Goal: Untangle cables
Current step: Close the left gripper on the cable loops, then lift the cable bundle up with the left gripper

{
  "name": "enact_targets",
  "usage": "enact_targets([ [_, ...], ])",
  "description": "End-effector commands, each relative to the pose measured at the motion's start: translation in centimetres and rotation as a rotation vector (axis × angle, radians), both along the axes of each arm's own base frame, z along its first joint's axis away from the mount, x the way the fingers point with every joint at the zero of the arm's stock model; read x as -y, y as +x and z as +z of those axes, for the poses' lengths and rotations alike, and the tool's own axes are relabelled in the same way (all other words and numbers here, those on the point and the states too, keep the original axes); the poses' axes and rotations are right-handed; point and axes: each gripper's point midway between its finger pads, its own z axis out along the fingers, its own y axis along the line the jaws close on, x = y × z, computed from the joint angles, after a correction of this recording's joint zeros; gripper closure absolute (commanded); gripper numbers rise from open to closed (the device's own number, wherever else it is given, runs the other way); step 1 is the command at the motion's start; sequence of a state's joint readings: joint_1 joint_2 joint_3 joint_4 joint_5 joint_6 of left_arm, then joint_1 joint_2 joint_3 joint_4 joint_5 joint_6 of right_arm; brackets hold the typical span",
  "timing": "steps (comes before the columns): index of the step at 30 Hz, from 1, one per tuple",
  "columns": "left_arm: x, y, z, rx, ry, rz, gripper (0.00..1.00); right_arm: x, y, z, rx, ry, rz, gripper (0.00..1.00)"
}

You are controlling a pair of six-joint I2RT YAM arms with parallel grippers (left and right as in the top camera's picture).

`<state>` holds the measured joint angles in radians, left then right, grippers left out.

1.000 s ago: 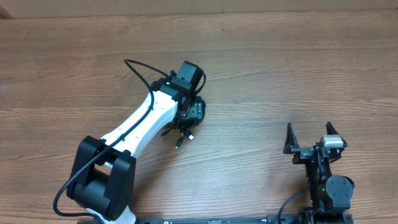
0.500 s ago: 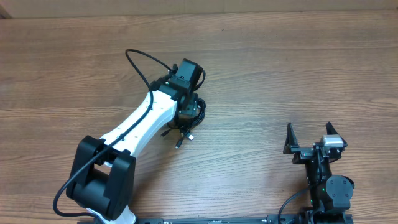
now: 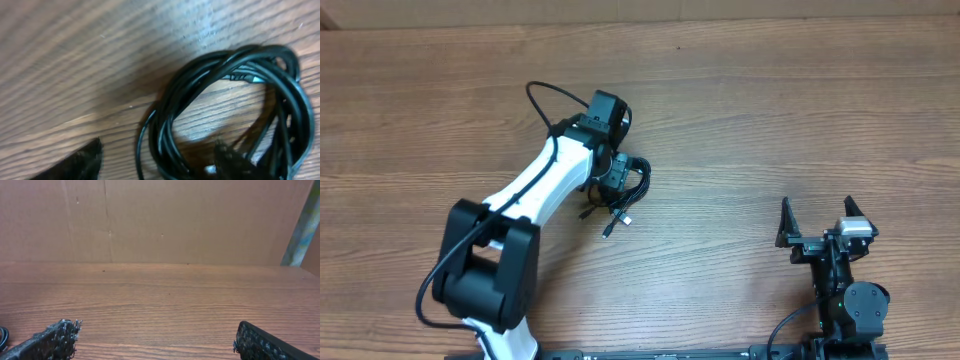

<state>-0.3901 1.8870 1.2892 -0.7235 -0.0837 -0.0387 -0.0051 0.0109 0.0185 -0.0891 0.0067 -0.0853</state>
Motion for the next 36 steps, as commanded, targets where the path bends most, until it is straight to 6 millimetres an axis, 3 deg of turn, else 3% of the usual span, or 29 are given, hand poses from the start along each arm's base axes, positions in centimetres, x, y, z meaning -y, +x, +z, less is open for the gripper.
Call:
enact_targets([
  [1, 0.2, -0.5, -2.8, -0.066, 0.005, -0.028, 0.5, 0.0, 0.0, -0.2, 0.004, -0.002, 0.0, 0.0],
  [3, -0.1, -0.6, -3.8, -0.083, 0.017, -0.023, 0.6, 0.0, 0.0, -0.2, 0.004, -0.001, 0.0, 0.0],
  [6, -0.4, -0.7, -5.3, -0.114, 0.025, -0.016, 0.61, 0.0, 0.0, -0.2, 0.004, -0.002, 0.0, 0.0],
  [10, -0.4, -0.8, -5.8, -0.122, 0.027, -0.016, 0.96, 0.0, 0.0, -0.2, 0.004, -0.002, 0.0, 0.0],
  [15, -0.2, 0.0, -4.4, -0.094, 0.016, 0.022, 0.96, 0.0, 0.0, -0.2, 0.004, -0.001, 0.0, 0.0],
  [19, 0.5, 1.4, -0.2, -0.046, -0.025, 0.068, 0.96, 0.0, 0.0, -0.2, 0.004, -0.001, 0.0, 0.0],
  [22, 1.0, 2.2, 4.6, 0.004, -0.063, 0.081, 0.96, 0.0, 0.0, -0.2, 0.004, -0.002, 0.0, 0.0],
  [28, 3.8, 1.0, 11.3, 0.039, -0.261, 0.023, 0.96, 0.0, 0.0, -0.2, 0.004, -0.002, 0.0, 0.0],
  [31, 4.9, 0.0, 13.7, 0.055, -0.345, -0.011, 0.96, 0.0, 0.0, -0.2, 0.004, -0.002, 0.0, 0.0],
  [36, 6.0, -1.5, 14.6, 0.007, -0.422, -0.041, 0.96, 0.0, 0.0, -0.2, 0.004, -0.001, 0.0, 0.0],
])
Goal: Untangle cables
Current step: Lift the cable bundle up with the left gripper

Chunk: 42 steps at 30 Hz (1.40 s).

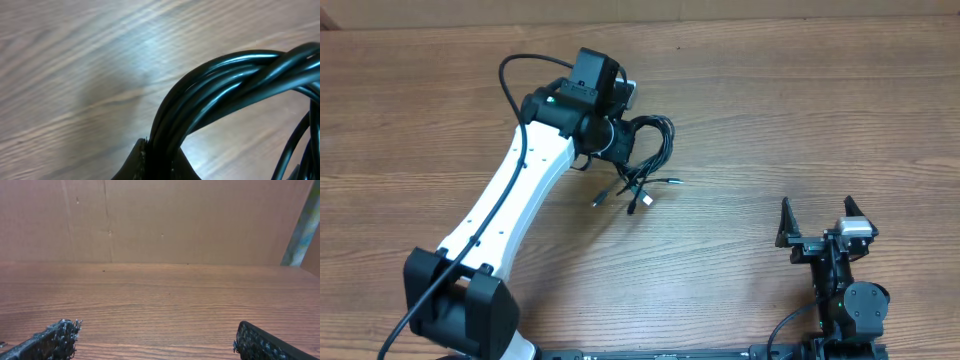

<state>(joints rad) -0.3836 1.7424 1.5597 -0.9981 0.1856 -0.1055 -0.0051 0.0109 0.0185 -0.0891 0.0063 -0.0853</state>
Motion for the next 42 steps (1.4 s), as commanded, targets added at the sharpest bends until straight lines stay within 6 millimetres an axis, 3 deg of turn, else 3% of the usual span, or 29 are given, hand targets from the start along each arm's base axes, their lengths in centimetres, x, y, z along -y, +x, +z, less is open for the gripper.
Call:
enact_targets([
  [1, 1.9, -1.5, 2.1, -0.041, -0.137, -0.041, 0.96, 0.0, 0.0, -0.2, 0.004, -0.002, 0.0, 0.0],
  [8, 1.7, -3.0, 1.7, -0.128, -0.147, -0.006, 0.96, 0.0, 0.0, -0.2, 0.004, -0.001, -0.001, 0.0],
  [15, 1.9, -3.1, 1.6, -0.133, -0.15, -0.008, 0.96, 0.0, 0.0, -0.2, 0.004, -0.001, 0.0, 0.0],
  [20, 2.1, -3.2, 1.4, -0.182, -0.171, 0.086, 0.96, 0.0, 0.0, -0.2, 0.004, -0.002, -0.001, 0.0],
  [32, 3.3, -4.5, 0.7, -0.209, -0.145, 0.049, 0.96, 0.0, 0.0, -0.2, 0.004, -0.002, -0.001, 0.0],
  [42, 3.8, -4.5, 0.8, -0.195, -0.15, 0.035, 0.96, 0.0, 0.0, -0.2, 0.004, -0.002, 0.0, 0.0],
])
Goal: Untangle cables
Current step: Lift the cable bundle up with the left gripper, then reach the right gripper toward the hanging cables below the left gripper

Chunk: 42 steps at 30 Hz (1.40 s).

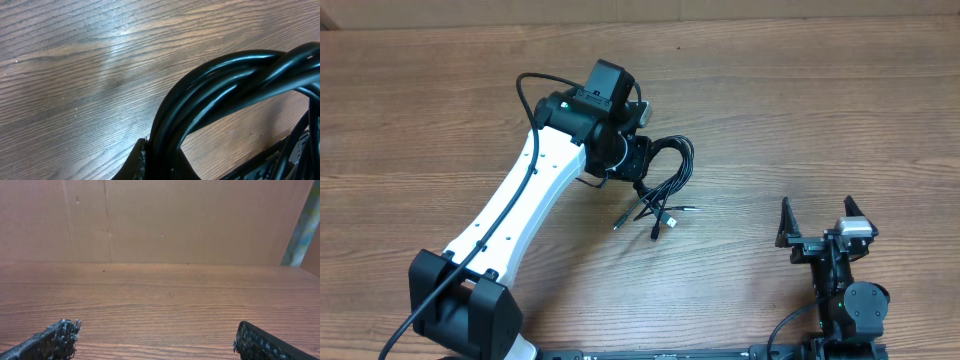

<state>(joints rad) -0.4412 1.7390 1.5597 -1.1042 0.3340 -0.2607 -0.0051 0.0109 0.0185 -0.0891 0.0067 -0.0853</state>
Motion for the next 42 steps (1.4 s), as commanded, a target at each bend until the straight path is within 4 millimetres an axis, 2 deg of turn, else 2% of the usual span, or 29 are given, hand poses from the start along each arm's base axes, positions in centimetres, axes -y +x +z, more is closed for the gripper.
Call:
enact_targets([
  [1, 0.6, 0.1, 1.0, 0.013, -0.034, 0.004, 0.96, 0.0, 0.0, -0.2, 0.004, -0.001, 0.0, 0.0],
  [12, 0.7, 0.3, 1.0, 0.02, -0.038, 0.006, 0.96, 0.0, 0.0, -0.2, 0.004, -0.001, 0.0, 0.0],
  [14, 0.5, 0.4, 0.9, 0.008, -0.031, 0.048, 0.96, 0.0, 0.0, -0.2, 0.004, -0.001, 0.0, 0.0],
  [19, -1.1, 1.0, 0.3, -0.058, 0.034, 0.33, 0.95, 0.0, 0.0, -0.2, 0.004, -0.002, 0.0, 0.0],
  [22, -1.7, 1.1, 0.1, -0.065, 0.067, 0.42, 0.96, 0.0, 0.0, -0.2, 0.004, -0.002, 0.0, 0.0],
  [32, -1.4, 0.9, -0.1, -0.015, 0.134, 0.438, 0.96, -0.1, 0.0, -0.1, 0.005, 0.012, 0.008, 0.0],
  [36, -1.6, 1.1, -0.2, 0.001, 0.153, 0.441, 0.96, -2.0, -0.1, 0.1, 0.004, 0.16, 0.112, 0.0],
  [40, -1.6, 1.2, -0.1, 0.006, 0.152, 0.445, 0.96, -4.8, -0.7, 0.5, -0.042, 0.481, 0.272, 0.0],
  [42, -1.6, 1.1, -0.1, 0.002, 0.15, 0.454, 0.96, -7.0, -1.6, 0.5, -0.124, 0.703, 0.399, 0.0],
])
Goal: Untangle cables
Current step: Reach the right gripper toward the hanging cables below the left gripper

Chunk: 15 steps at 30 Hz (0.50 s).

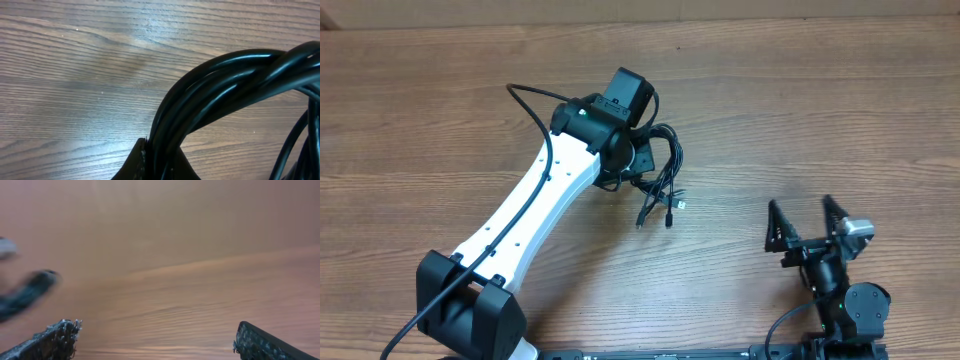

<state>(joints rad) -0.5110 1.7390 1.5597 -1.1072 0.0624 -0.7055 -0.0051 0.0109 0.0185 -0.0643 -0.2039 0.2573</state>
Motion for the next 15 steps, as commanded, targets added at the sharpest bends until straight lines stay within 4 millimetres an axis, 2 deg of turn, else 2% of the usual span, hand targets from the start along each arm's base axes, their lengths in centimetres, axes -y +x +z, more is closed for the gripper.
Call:
enact_targets([
  [1, 0.1, 0.3, 0.8, 0.026, -0.004, 0.027, 0.96, -4.1, -1.5, -0.1, -0.138, 0.406, 0.253, 0.0],
  [4, 0.1, 0.3, 0.7, 0.024, -0.003, 0.025, 0.96, -6.9, -3.3, 0.1, -0.281, 0.624, 0.434, 0.0],
  [7, 0.1, 0.3, 0.7, 0.028, -0.001, 0.011, 0.96, -8.0, -4.2, 0.4, -0.332, 0.684, 0.514, 0.0],
  [9, 0.1, 0.3, 0.7, 0.033, 0.005, -0.017, 0.96, -8.0, -4.2, 0.4, -0.318, 0.657, 0.516, 0.02],
  [10, 0.1, 0.3, 0.7, 0.037, 0.01, -0.035, 0.96, -8.1, -4.3, 0.6, -0.303, 0.635, 0.529, 0.1],
  [11, 0.1, 0.3, 0.7, 0.04, 0.014, -0.052, 0.96, -8.4, -4.7, 1.0, -0.287, 0.611, 0.56, 0.13],
  [15, 0.2, 0.3, 0.7, 0.045, 0.017, -0.086, 0.96, -9.1, -5.8, 3.1, -0.259, 0.583, 0.632, 0.17],
])
